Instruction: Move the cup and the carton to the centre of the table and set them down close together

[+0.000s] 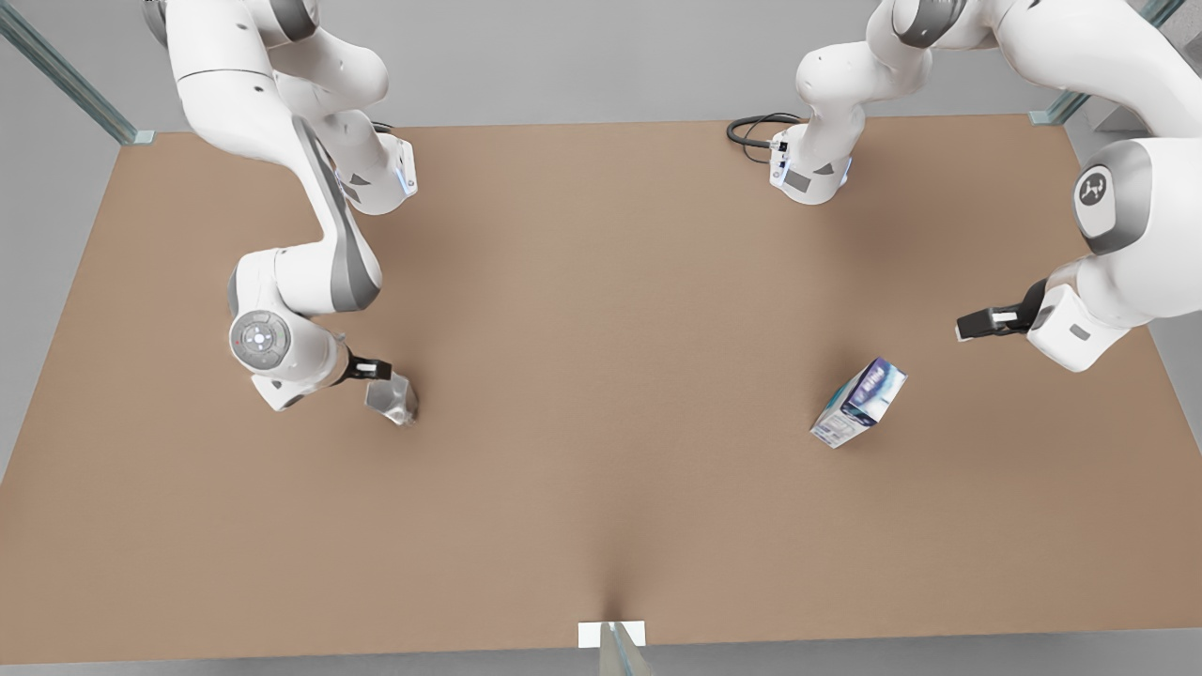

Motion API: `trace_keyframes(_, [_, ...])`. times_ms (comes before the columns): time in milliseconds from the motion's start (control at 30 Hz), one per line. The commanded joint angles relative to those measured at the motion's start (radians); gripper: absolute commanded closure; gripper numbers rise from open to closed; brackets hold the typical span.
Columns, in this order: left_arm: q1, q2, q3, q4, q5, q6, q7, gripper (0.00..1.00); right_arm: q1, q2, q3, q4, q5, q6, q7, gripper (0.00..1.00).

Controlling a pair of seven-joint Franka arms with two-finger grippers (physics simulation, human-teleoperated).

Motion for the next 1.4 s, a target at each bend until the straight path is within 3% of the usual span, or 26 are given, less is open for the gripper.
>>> trace_keyframes(0, [0.000, 0.001, 0.000, 0.000, 0.000, 0.000, 0.000, 0.00, -0.002, 0.001, 0.001, -0.013, 0.000, 0.021, 0.001, 0.00])
trace_keyframes(167, [0.000, 0.002, 0.000, 0.000, -0.003, 0.000, 0.005, 0.00, -0.014, 0.064, -0.002, -0.025, 0.000, 0.149, 0.000, 0.00])
trace_keyframes(433, [0.000, 0.002, 0.000, -0.008, -0.003, -0.002, 0.008, 0.00, -0.028, 0.100, -0.005, -0.030, 0.000, 0.184, -0.019, 0.00])
trace_keyframes(667, [0.000, 0.002, -0.002, -0.008, -0.003, -0.002, 0.008, 0.00, -0.057, 0.098, -0.005, -0.134, 0.011, 0.299, -0.059, 0.00])
trace_keyframes(1267, [0.000, 0.017, -0.002, -0.009, -0.003, -0.011, 0.008, 0.00, -0.048, 0.152, -0.001, -0.198, 0.014, 0.363, -0.140, 0.00])
trace_keyframes(1333, [0.000, 0.017, -0.002, -0.009, -0.003, -0.011, 0.008, 0.00, -0.048, 0.158, -0.001, -0.198, 0.014, 0.363, -0.166, 0.47])
trace_keyframes(1367, [0.002, 0.017, 0.000, -0.009, -0.003, -0.011, 0.008, 0.00, -0.046, 0.159, -0.002, -0.195, 0.014, 0.363, -0.166, 0.65])
